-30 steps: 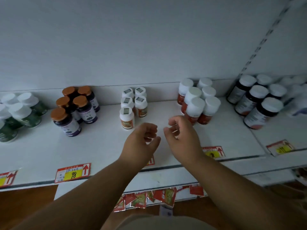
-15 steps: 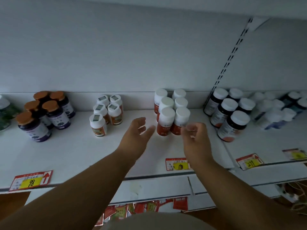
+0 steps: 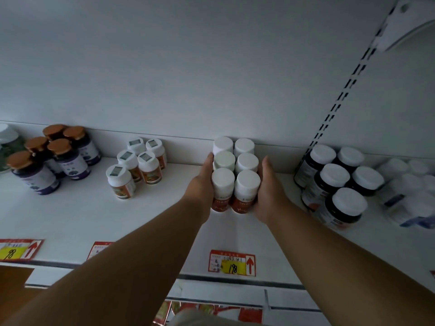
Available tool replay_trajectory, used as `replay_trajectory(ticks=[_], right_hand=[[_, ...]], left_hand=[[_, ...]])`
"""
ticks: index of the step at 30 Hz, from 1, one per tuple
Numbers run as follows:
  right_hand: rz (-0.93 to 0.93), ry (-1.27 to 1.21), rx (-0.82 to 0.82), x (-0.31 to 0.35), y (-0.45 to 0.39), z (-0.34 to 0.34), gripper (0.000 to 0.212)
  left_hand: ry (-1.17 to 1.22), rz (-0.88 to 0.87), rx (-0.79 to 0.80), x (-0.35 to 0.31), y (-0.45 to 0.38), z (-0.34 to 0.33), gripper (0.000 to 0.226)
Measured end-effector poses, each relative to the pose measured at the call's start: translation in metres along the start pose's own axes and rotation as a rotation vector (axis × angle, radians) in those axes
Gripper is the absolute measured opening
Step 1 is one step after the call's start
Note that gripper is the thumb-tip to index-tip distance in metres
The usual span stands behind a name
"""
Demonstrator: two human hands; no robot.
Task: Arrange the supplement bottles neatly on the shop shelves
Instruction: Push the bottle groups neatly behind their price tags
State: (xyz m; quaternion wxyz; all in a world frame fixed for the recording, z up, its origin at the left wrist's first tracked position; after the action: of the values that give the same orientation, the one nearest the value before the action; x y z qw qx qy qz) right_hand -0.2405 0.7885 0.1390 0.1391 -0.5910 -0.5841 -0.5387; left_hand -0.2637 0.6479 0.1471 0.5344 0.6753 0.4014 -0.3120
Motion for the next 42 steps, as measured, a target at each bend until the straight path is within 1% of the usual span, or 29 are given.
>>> replay_trajectory(ticks=[4,9,11,13,15,17,19,21,24,26,28,32,36,37,39,40,41,42], right_hand=[[-0.001,0.003,0.045,0.003,-0.008,-0.007,0.062],[-0.031,-0.035,0.08,0.002,-0.008,-0.011,0.061],[-0.027,-0.008,0.103,0.005,-0.009,-0.013,0.061],[0.026,0.095,0.051,0.007,-0.012,-0.005,0.058],[0.161,0.314,-0.052,0.014,-0.008,0.014,0.051],[0.418,0.586,-0.127,0.029,0.013,0.028,0.047],[0.619,0.81,-0.121,0.031,0.044,0.027,0.056],[0.659,0.939,-0.068,0.02,0.062,0.02,0.057],[0.655,1.025,-0.091,0.013,0.058,0.02,0.053],[0.66,1.008,-0.135,0.018,0.054,0.023,0.051],[0.665,1.002,-0.142,0.017,0.054,0.024,0.048],[0.671,0.994,-0.103,0.014,0.053,0.016,0.041],[0.683,0.988,-0.067,0.017,0.052,0.017,0.043],[0.677,0.966,-0.052,0.015,0.052,0.021,0.046],[0.606,0.838,-0.002,0.014,0.048,0.024,0.064],[0.504,0.718,0.013,0.013,0.039,0.027,0.075],[0.357,0.562,0.016,0.011,0.027,0.029,0.081],[0.199,0.405,0.032,0.008,0.015,0.027,0.077]], left_hand=[[0.008,-0.042,0.009,-0.006,-0.005,-0.002,0.043],[-0.005,-0.019,-0.006,-0.001,-0.004,-0.001,0.047],[-0.015,-0.019,-0.015,-0.004,-0.005,0.001,0.046],[-0.041,-0.031,-0.037,-0.004,-0.006,0.008,0.041],[-0.181,-0.118,-0.059,-0.007,-0.005,0.02,0.035],[-0.388,-0.24,-0.065,-0.009,0.003,0.032,0.04],[-0.594,-0.314,-0.076,-0.007,0.017,0.043,0.049],[-0.749,-0.343,-0.055,-0.002,0.03,0.048,0.056],[-0.844,-0.38,-0.031,-0.002,0.034,0.039,0.058],[-0.87,-0.44,-0.031,-0.009,0.033,0.03,0.058],[-0.891,-0.48,-0.039,-0.013,0.03,0.026,0.056],[-0.922,-0.484,-0.055,-0.015,0.024,0.031,0.056],[-0.899,-0.476,-0.047,-0.013,0.023,0.029,0.062],[-0.853,-0.464,-0.03,-0.009,0.024,0.03,0.062],[-0.647,-0.389,0.007,-0.003,0.027,0.034,0.057],[-0.51,-0.326,0.014,-0.002,0.026,0.036,0.054],[-0.367,-0.249,0.007,0.0,0.021,0.035,0.053],[-0.24,-0.15,-0.007,0.002,0.015,0.033,0.055]])
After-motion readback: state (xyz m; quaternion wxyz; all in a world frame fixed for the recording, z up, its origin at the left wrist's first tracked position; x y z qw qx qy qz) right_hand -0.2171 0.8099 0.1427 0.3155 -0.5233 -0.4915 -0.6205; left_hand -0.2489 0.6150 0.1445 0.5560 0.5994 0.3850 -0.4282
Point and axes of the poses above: each hand's wrist, its own y-axis away from the middle knuckle, its own z-axis out of the back of the hand, x = y × z, the point moved 10 cm from there along -y, towards the middle knuckle, and after that the axes turned 4 degrees about -x, right-handed, at the moved point
